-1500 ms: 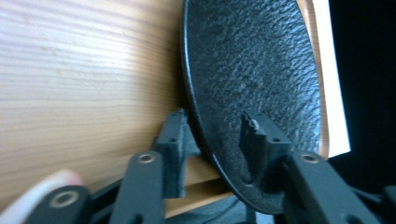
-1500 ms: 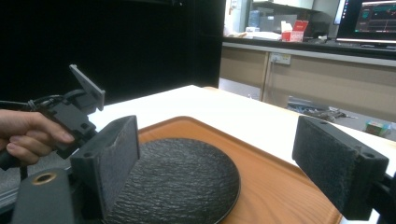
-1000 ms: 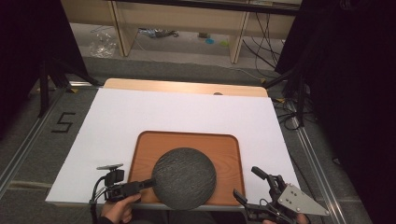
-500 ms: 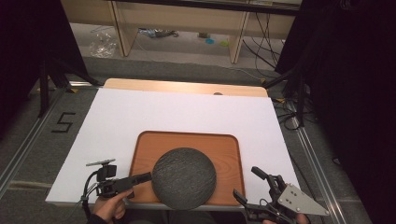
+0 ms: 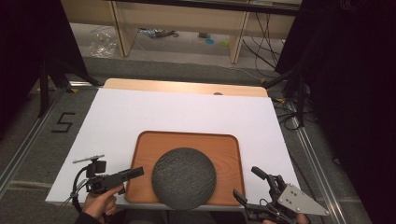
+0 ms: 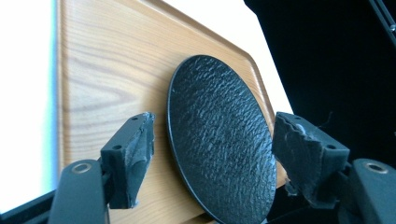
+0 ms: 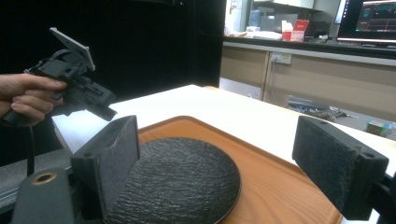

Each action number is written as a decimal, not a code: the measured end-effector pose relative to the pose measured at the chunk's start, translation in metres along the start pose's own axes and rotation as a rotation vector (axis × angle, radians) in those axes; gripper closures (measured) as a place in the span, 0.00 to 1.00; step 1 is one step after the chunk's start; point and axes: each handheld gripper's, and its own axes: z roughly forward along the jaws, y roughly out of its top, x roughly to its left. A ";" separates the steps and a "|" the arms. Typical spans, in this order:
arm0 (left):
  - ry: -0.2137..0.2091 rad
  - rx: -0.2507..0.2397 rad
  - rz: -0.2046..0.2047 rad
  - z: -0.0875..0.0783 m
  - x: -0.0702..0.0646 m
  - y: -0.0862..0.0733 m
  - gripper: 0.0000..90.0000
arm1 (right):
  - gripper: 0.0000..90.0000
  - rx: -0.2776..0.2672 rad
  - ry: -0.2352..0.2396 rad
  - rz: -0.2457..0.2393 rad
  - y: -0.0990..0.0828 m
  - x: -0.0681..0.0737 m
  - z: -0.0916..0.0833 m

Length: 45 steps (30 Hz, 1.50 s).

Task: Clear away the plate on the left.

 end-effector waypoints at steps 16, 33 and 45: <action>0.059 -0.098 0.185 -0.019 -0.008 0.008 0.30 | 0.18 -0.001 -0.001 -0.002 0.000 0.000 0.000; 0.163 -0.279 0.433 -0.042 -0.025 0.005 0.28 | 0.17 -0.004 -0.003 0.001 0.000 0.001 0.000; 0.183 -0.352 0.596 -0.052 -0.041 -0.009 0.26 | 0.17 -0.011 0.010 0.003 -0.001 0.000 0.001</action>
